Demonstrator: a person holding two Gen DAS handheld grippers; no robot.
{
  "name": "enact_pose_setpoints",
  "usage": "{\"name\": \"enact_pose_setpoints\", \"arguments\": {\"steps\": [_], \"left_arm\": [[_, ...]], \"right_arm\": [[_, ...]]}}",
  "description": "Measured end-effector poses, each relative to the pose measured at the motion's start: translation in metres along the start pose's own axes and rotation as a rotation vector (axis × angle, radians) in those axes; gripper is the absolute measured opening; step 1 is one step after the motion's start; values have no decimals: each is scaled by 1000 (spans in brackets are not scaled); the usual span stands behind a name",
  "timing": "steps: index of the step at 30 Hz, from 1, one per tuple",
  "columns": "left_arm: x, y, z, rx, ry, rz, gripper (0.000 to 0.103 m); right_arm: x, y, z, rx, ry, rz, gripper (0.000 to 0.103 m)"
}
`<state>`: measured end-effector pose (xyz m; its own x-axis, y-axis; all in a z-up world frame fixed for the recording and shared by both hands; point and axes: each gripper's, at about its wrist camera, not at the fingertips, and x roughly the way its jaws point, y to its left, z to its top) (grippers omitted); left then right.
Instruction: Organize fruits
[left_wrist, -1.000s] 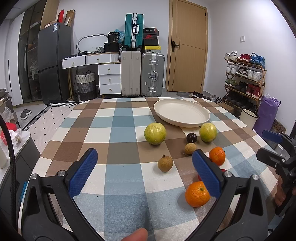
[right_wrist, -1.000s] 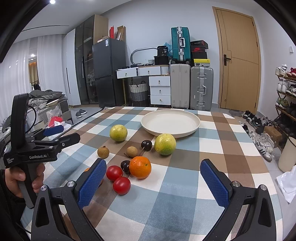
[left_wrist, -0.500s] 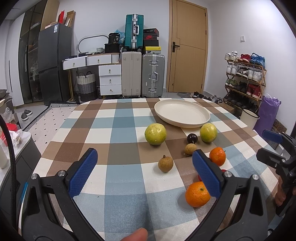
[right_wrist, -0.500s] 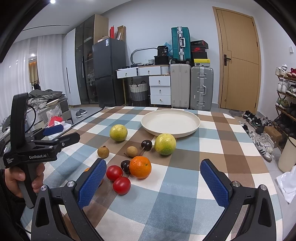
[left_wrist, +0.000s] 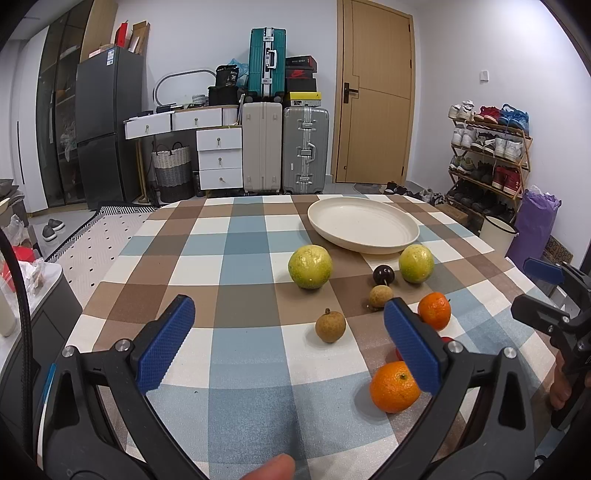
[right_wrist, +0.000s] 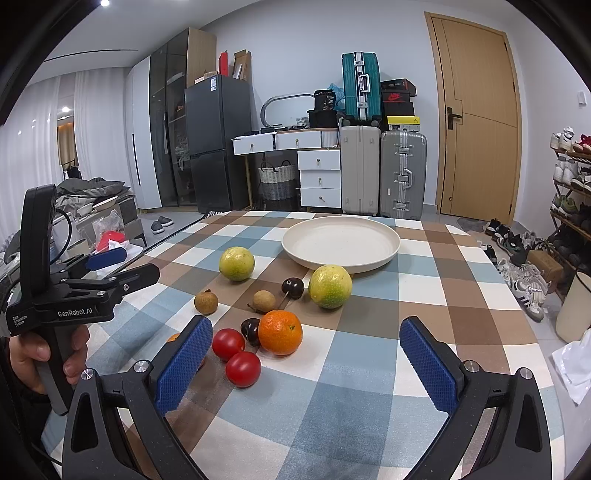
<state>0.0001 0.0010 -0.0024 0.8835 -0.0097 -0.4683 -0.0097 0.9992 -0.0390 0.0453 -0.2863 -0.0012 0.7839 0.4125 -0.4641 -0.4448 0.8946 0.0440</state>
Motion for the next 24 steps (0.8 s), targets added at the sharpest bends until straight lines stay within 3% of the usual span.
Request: {"name": "enact_pose_setpoints", "arguments": {"steps": [24], "left_arm": [[1,0,-1,6,17,-13,102]], "right_arm": [[9,2,2,-14,53,-5,103]]}}
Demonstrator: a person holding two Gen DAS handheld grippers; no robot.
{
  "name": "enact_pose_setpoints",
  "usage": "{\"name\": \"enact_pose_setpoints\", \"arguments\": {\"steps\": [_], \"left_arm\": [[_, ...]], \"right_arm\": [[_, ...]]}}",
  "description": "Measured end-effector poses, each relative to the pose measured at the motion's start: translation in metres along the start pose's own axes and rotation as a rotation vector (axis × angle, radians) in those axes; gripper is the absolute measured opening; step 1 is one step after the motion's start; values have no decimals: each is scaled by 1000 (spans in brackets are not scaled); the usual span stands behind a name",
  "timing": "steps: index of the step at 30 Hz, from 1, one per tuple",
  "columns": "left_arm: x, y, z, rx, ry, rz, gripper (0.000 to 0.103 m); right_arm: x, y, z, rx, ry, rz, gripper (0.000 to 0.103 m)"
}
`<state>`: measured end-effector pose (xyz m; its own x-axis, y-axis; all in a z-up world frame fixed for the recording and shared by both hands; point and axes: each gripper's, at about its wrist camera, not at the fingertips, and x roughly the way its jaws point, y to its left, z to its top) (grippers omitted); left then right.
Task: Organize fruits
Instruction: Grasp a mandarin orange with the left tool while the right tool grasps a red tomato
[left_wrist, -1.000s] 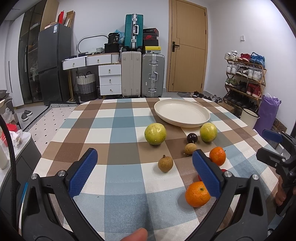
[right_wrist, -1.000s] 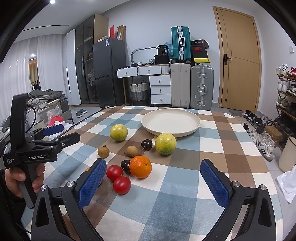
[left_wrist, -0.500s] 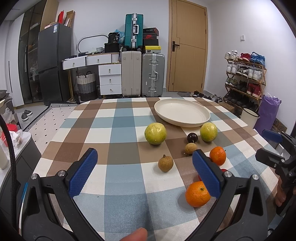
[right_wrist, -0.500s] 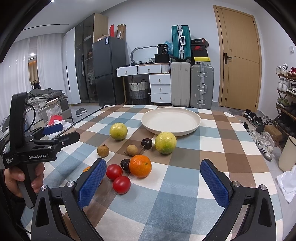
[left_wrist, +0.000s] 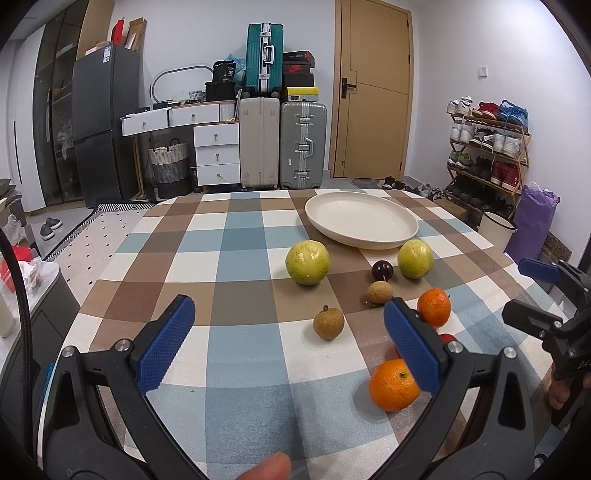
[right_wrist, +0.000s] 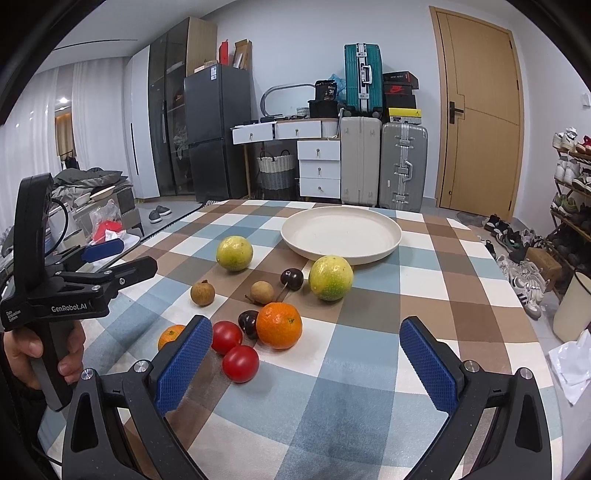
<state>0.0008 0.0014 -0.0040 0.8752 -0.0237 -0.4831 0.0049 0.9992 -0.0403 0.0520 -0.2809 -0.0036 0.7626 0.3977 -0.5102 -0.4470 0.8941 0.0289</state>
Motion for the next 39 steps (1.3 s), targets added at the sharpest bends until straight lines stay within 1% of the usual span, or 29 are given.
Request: {"name": "enact_pose_setpoints", "arguments": {"steps": [4,6,9,11,13,15,18,20,22,25,30,32,35,37,39], "left_arm": [[0,1,0,-3,-1,17,102],[0,3,0,-9,0,26,102],[0,4,0,-8,0,25,102],[1,4,0,-13,13,6,102],[3,3,0,-10,38,-25,102],[5,-1,-1,11,63,-37,102],[7,-9,-3,50,93,-69,102],[8,-17,-5,78,115,-89,102],[10,-24,-7,106,130,-95,102],[15,-32,-13,139,170,-104,102],[23,-38,-20,140,225,-158,102],[25,-40,-21,147,240,-168,101],[28,-42,-22,153,260,-188,96],[30,-43,-24,158,288,-208,86],[32,-44,-25,163,312,-226,79]], "right_arm": [[5,1,1,-5,20,-5,103],[7,0,2,-1,31,-24,103],[12,-5,2,32,59,-4,103],[18,-8,4,57,92,2,103],[23,-8,8,52,120,5,103],[26,-7,10,47,143,15,103],[37,-6,11,45,210,39,102],[44,-4,8,35,241,47,97],[51,-1,6,24,279,58,86],[61,4,1,10,321,79,82],[68,12,-5,-9,347,132,80],[71,15,-4,-14,359,150,79],[71,19,-5,-28,368,170,75],[72,22,-6,-31,376,194,70],[72,25,-6,-36,381,211,67]]}}
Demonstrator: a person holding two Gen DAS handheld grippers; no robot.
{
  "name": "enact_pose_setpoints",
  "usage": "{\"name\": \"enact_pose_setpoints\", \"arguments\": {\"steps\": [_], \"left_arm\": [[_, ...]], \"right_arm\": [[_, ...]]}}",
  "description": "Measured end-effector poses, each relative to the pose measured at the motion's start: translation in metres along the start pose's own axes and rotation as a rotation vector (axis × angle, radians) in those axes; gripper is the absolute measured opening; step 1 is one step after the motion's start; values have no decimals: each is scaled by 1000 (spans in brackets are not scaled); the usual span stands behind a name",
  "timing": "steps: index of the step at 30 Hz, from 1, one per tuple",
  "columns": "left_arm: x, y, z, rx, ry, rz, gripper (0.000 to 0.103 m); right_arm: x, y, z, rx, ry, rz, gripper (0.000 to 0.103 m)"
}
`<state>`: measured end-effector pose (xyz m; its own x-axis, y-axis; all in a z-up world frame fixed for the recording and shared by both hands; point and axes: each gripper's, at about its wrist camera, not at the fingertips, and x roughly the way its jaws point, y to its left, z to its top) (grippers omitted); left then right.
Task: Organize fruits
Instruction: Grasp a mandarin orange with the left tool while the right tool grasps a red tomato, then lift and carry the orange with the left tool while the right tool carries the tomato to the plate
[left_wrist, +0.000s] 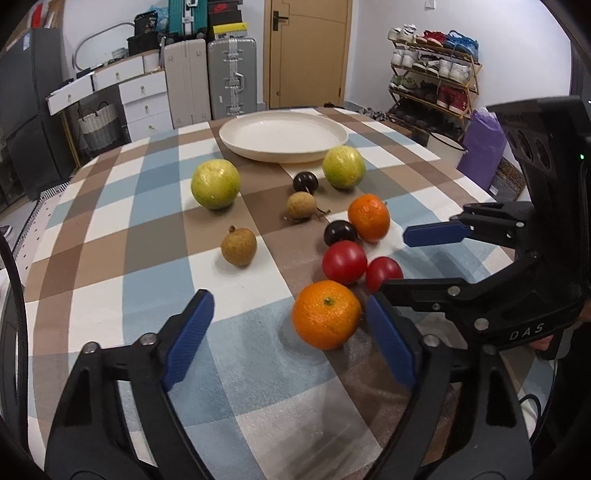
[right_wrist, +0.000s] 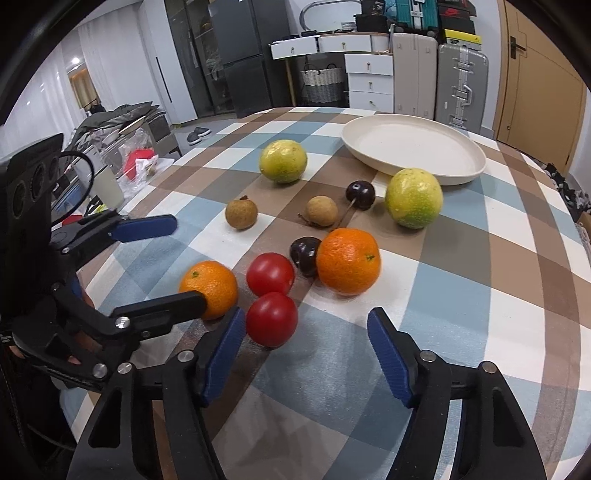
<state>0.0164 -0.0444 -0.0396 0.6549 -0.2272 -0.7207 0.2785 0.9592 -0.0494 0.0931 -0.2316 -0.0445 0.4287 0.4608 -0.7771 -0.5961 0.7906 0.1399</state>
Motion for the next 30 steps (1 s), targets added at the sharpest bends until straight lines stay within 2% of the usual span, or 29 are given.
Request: {"name": "enact_pose_setpoints", "arguments": {"steps": [2,5,7,8,10,12,20,30], "left_arm": [[2,-2,0,7,16,-15,73],[4,-4,-1,10,28,-61,58],[5,-4,-2,6,43,-103,41],[7,-5,-2,6,54,-124,38],[6,-7,-3,10,49,-117,38],[6,-8,-3,7,45,-115,38],[-1,-6,4,-32,1,-80,37],[-24,-2,39,-74,-130,8,37]], "right_arm": [[1,2,0,-5,9,20,63],[4,5,0,-12,19,53,55],[7,7,0,-17,27,62,47],[8,7,0,-20,29,60,46],[7,8,1,-20,28,62,36],[7,6,-1,-9,26,69,32],[-4,2,-2,-3,-9,64,31],[-40,-14,13,26,-134,22,31]]}}
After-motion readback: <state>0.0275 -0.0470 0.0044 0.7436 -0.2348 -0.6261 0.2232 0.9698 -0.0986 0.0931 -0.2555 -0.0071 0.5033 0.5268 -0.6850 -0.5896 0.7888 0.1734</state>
